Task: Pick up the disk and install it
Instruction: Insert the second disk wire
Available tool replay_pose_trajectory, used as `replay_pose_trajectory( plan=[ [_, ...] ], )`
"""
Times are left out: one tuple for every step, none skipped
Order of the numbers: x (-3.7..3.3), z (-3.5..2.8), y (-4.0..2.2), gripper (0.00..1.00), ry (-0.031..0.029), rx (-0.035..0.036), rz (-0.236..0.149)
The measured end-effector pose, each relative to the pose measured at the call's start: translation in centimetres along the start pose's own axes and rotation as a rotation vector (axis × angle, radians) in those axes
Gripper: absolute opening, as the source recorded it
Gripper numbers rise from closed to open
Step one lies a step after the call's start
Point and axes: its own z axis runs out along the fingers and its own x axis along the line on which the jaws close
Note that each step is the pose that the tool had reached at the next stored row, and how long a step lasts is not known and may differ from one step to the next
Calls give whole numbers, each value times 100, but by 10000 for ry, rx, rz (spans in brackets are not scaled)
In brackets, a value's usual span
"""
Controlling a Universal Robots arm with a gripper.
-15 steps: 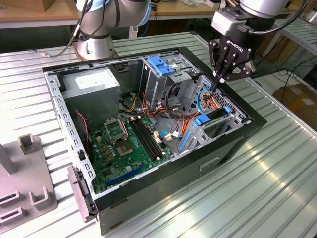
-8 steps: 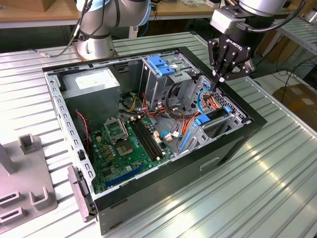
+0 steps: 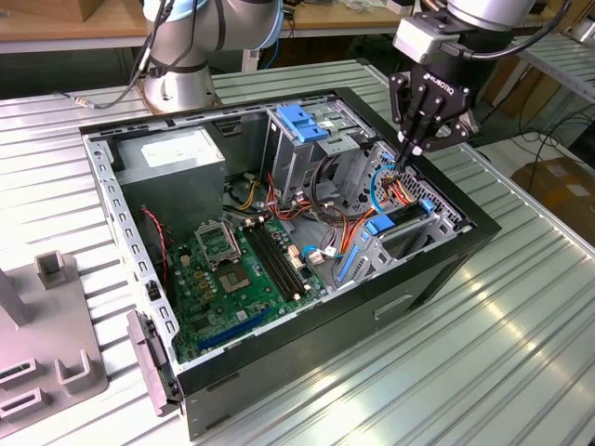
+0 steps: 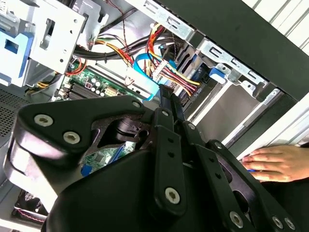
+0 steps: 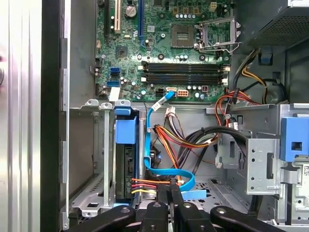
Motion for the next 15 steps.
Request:
replay_pose_trajectory(
  plan=[
    [-15,1,0,17,4,0,0],
    [-21,6,0,17,35,0,0],
    [-22,11,0,24,109,-1,0],
    [-25,19,1,24,194,-1,1],
    [-36,27,1,31,264,-2,1],
    [-49,34,0,31,305,-3,1],
    [-62,37,0,31,346,-3,1],
    [-83,40,0,31,402,-3,1],
    [-104,43,0,31,452,-4,1],
    [-155,48,0,31,564,-5,1],
    [-180,52,-1,31,623,-6,2],
    [-200,56,-1,31,690,-6,1],
    [-212,64,-1,31,779,-7,1],
    [-213,69,-1,31,865,-7,2],
    [-213,75,-1,29,960,-8,2]
  ],
)
